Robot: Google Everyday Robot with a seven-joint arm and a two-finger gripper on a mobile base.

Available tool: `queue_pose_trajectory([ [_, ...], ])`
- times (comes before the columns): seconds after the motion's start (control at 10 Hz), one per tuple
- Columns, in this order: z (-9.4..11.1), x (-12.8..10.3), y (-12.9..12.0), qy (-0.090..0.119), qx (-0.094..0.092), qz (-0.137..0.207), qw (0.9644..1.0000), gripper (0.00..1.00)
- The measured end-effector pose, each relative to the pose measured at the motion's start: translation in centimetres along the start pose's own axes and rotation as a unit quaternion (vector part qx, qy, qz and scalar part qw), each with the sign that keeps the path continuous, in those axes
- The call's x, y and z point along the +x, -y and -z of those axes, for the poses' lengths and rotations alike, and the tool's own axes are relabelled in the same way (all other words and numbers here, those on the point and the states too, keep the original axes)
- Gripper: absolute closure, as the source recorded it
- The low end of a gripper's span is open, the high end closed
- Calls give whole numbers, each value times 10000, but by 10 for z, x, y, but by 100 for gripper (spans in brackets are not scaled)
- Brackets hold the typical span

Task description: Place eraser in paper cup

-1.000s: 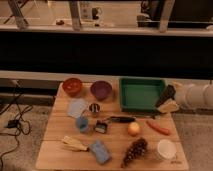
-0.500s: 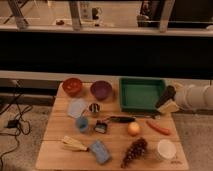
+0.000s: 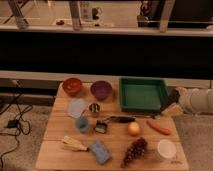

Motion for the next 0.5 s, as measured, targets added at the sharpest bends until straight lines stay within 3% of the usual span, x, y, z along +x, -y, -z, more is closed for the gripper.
queue_pose_trajectory([
  [0.2, 6, 21, 2, -167, 3, -132, 9998, 100],
  [0.5, 25, 36, -20, -353, -39, -276, 9990, 100],
])
